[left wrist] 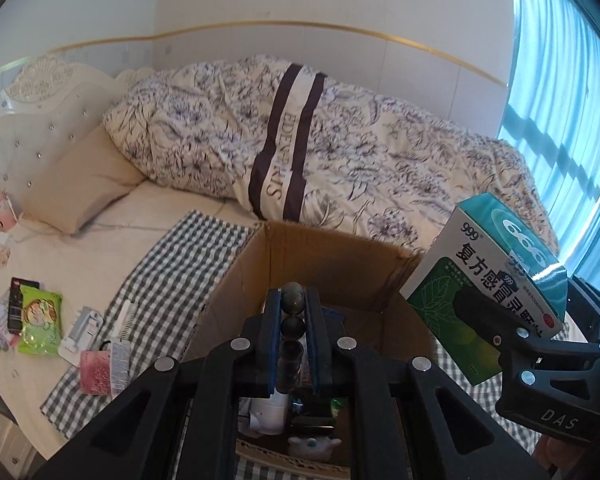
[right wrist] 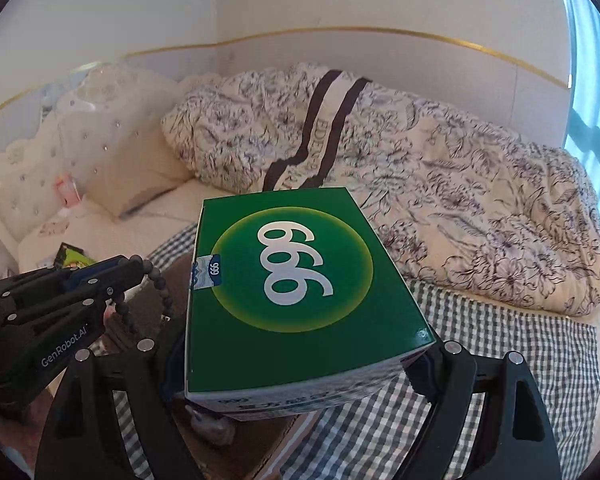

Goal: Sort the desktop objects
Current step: 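Lower the bracelet and medicine box with both grippers into the cardboard box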

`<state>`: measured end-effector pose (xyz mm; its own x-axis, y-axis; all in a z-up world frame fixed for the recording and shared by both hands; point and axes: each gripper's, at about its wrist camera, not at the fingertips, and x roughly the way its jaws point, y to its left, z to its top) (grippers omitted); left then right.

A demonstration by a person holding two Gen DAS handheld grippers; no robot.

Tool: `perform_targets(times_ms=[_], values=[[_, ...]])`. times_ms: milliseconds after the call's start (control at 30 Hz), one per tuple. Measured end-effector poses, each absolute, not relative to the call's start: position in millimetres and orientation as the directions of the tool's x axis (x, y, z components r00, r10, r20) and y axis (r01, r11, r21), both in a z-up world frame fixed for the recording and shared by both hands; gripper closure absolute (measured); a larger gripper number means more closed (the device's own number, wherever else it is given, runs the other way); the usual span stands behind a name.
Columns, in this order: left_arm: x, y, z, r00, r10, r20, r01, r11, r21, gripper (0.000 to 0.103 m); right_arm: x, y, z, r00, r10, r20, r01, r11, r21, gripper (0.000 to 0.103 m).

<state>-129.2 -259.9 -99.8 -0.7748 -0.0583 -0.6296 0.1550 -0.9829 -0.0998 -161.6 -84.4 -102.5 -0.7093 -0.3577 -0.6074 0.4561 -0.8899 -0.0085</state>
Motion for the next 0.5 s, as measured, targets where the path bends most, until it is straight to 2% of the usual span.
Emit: perform_targets(times_ms=[267, 500], values=[[-152.5, -269.8, -140.5, -0.724, -0.05, -0.688, 0.164, -0.981, -0.102, 0.092, -184.7, -108.1, -141.5, -0.658, -0.346, -0.669, 0.492, -0.87, -0.034, 0.018], [-160.9, -272.8, -159.3, -0.702, -0.041, -0.711, 0.167, -0.98, -0.108, 0.092, -189.5, -120.3, -157.0, -0.652, -0.326, -0.685, 0.506, -0.859, -0.073, 0.018]])
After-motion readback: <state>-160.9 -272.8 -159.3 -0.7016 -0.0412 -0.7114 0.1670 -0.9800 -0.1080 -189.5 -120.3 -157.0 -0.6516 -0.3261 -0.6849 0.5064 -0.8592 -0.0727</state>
